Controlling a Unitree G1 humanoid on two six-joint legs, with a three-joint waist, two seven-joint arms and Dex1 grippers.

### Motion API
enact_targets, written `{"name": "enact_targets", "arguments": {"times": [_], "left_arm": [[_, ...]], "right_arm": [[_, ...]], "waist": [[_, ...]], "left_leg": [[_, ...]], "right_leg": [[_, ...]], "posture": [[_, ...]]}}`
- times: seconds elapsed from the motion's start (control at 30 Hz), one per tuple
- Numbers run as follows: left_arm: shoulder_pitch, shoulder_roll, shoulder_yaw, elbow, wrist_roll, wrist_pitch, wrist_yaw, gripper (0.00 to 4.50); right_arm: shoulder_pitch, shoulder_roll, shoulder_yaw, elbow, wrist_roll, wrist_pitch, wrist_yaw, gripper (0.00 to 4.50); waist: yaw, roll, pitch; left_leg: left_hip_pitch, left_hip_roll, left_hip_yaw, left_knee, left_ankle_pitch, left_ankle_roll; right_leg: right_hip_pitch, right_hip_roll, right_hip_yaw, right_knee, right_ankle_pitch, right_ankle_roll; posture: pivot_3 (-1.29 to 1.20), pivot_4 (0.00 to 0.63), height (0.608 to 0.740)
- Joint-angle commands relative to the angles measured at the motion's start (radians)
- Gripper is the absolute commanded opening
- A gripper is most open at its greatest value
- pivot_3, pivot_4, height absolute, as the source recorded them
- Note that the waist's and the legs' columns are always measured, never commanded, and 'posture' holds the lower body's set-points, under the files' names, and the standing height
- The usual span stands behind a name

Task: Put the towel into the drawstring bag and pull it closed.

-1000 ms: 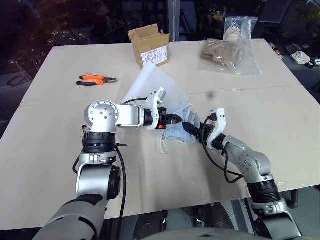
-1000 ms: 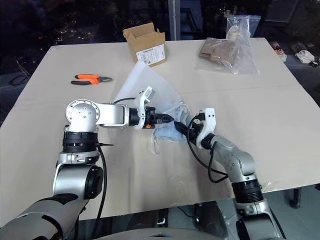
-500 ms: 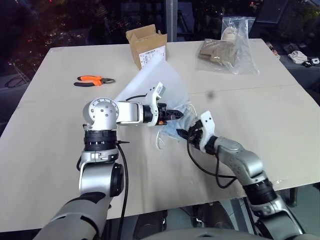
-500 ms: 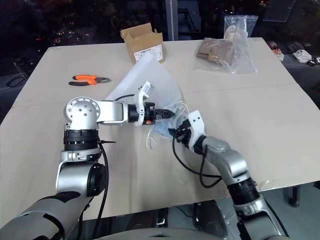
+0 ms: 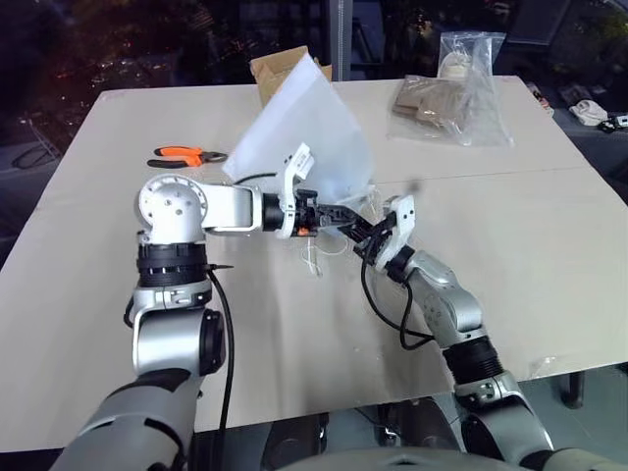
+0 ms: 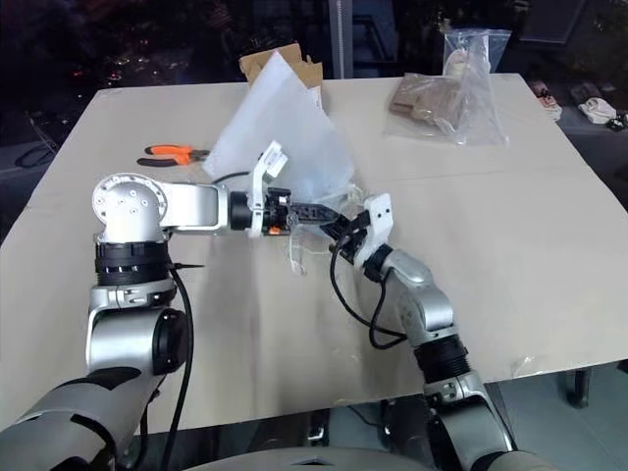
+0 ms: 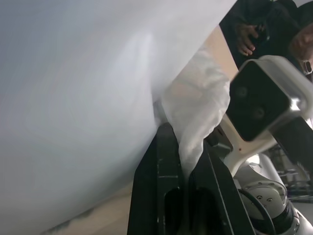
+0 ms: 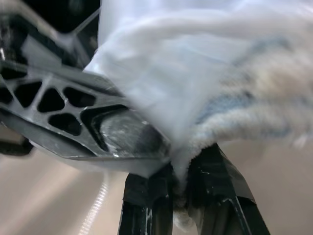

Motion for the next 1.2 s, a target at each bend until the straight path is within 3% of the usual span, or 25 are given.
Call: {"name": "enact_targets", "arguments": {"times": [0.03,0.17,0.27,0.43,0.57,0.7,0.77,0.93,1.03,1.2], "left_arm": [[-0.051,0.014,0.017,0.081,-0.006,0.013,-0.051,0.0],[-0.084,-0.014,0.008,0.305,-0.308,0.028,-0.003,0.0],[-0.067,-0.013,-0.059,0.363,-0.509,0.028,0.072,0.0],[-0.079,-0.006,-0.066,0.481,-0.698,0.028,0.222,0.0],[-0.052,0.028,-0.16,0.476,-0.88,0.028,0.267,0.0],[-0.002,0.035,-0.207,0.454,-0.901,0.022,0.276,0.0],[0.016,0.047,-0.206,0.452,-0.901,0.012,0.288,0.0],[0.05,0.098,-0.192,0.466,-0.901,-0.021,0.343,0.0],[0.032,0.128,-0.187,0.467,-0.893,-0.042,0.361,0.0],[0.007,0.185,-0.156,0.391,-0.682,-0.037,0.233,0.0]], "right_arm": [[-0.052,0.016,-0.067,-0.064,0.081,-0.004,0.021,0.05],[-0.127,0.07,-0.105,0.047,0.117,-0.028,0.054,0.05],[-0.175,0.127,-0.15,0.119,0.182,-0.022,0.103,0.05],[-0.186,0.138,-0.17,0.138,0.255,0.02,0.16,0.05],[-0.12,0.074,-0.089,0.084,0.176,0.044,0.182,0.05],[-0.084,-0.037,0.087,0.115,-0.123,-0.022,0.112,0.05],[-0.08,-0.068,0.103,0.125,-0.202,-0.025,0.043,0.05],[-0.006,-0.153,0.104,-0.019,-0.286,0.003,-0.013,2.25],[0.053,-0.199,0.093,-0.22,-0.225,0.109,0.015,3.59],[0.105,-0.348,0.057,-0.538,-0.085,0.32,0.088,3.59]], "waist": [[-0.001,0.0,0.0],[-0.005,0.0,0.0],[-0.006,0.0,0.001],[-0.004,0.0,0.001],[-0.006,0.0,0.001],[-0.005,0.0,0.001],[-0.005,0.0,0.001],[0.0,-0.001,0.001],[0.001,-0.001,0.001],[-0.001,-0.001,0.001]], "left_leg": [[0.0,0.0,0.001,0.0,0.0,0.0],[0.001,0.0,0.001,0.0,0.0,0.0],[0.001,0.001,0.0,0.0,0.0,0.0],[0.0,0.001,0.0,0.0,0.0,0.0],[0.0,0.001,0.0,0.0,0.0,0.0],[0.001,0.001,0.0,-0.001,0.0,0.0],[0.001,0.0,0.001,0.0,0.0,0.0],[0.0,0.0,0.0,0.0,0.001,-0.001],[0.0,0.0,0.0,0.0,0.001,-0.001],[0.0,0.0,0.0,0.0,0.001,-0.001]], "right_leg": [[0.0,0.0,0.0,0.0,0.0,0.0],[0.0,0.0,0.0,0.0,0.0,0.0],[0.0,0.0,0.001,0.001,0.0,0.0],[0.0,-0.003,0.002,0.0,0.0,0.0],[0.0,-0.002,0.003,0.0,0.0,0.0],[0.0,-0.002,0.003,0.0,0.0,0.0],[0.0,-0.002,0.003,0.0,0.0,0.0],[-0.001,-0.001,0.003,0.001,0.0,0.0],[-0.001,-0.001,0.002,0.0,0.0,0.0],[-0.001,-0.001,0.001,0.0,0.0,0.0]], "posture": [[0.0,0.15,0.74],[0.0,0.15,0.74],[0.0,0.15,0.74],[0.0,0.15,0.74],[0.0,0.15,0.74],[0.0,0.15,0.74],[0.0,0.15,0.74],[0.0,0.15,0.74],[0.0,0.15,0.74],[0.0,0.15,0.74]]}}
